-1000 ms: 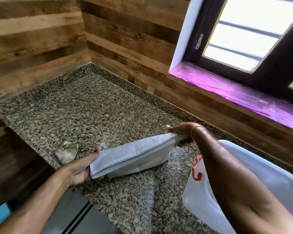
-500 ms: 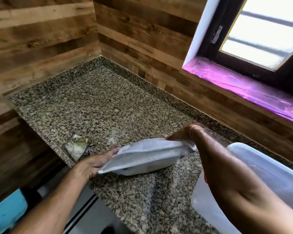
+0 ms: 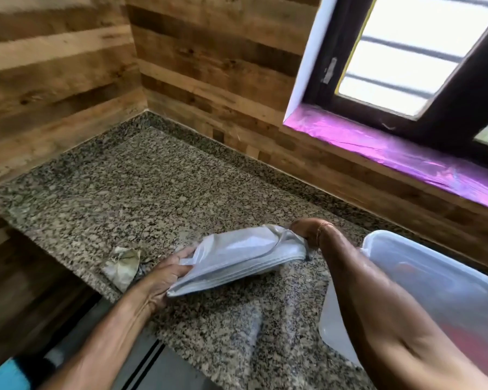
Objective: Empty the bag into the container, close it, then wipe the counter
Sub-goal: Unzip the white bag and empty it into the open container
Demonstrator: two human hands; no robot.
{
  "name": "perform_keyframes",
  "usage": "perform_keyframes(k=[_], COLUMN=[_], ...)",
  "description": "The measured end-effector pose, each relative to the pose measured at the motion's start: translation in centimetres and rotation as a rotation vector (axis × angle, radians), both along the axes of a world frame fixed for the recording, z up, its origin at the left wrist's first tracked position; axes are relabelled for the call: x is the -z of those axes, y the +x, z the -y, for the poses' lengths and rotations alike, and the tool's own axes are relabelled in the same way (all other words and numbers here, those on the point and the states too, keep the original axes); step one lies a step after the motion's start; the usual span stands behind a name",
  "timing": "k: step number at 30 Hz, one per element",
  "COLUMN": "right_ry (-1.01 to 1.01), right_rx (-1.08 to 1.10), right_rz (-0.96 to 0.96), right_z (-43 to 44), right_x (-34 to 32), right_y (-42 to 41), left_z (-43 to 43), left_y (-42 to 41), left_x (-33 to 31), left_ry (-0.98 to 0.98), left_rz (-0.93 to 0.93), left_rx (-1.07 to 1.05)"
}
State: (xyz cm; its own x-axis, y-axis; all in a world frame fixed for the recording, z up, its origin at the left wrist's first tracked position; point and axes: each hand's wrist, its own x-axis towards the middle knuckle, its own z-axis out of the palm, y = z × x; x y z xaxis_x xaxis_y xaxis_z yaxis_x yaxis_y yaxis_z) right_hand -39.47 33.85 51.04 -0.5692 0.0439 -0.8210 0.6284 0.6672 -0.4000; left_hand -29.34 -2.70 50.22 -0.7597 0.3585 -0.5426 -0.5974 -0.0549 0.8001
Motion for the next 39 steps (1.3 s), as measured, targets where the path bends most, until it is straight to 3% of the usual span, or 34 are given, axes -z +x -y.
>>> perform_keyframes(k=[8, 13, 19, 24, 29, 36, 39], right_ry=[-0.202, -0.261, -0.327, -0.352, -0.319, -0.565, -0.584], right_rx=[0.304, 0.514, 0.698, 0.749, 0.832, 0.876, 0.851], right_rz=[-0.578, -0.812, -1.041, -1.134, -1.225, -1.203, -1.190], right_z=[-4.4, -8.2, -16.0, -21.8, -23.5, -23.2, -23.6], right_x=[-11.0, -18.4, -19.6, -16.0, -12.4, -9.9, -9.0], right_y=[4.2, 10.6, 17.4, 22.0, 25.4, 27.3, 28.1], left_z=[-5.9, -14.1, -22.1, -29.0, -32.6, -33.1, -33.1], left_y=[-2.4, -1.7, 1.6, 4.7, 7.4, 7.9, 8.3], left_x=[-11.0, -16.2, -18.2, -16.1, -12.6, -8.7, -8.4], left_ry=[0.255, 0.264, 0.296, 0.059, -0.273, -0.628, -0.656], left_rz=[-0.282, -0.407, -0.579, -0.723, -0.984, -1.185, -1.207], left_rx=[0.174, 0.209, 0.396, 0.464, 0.512, 0.670, 0.704])
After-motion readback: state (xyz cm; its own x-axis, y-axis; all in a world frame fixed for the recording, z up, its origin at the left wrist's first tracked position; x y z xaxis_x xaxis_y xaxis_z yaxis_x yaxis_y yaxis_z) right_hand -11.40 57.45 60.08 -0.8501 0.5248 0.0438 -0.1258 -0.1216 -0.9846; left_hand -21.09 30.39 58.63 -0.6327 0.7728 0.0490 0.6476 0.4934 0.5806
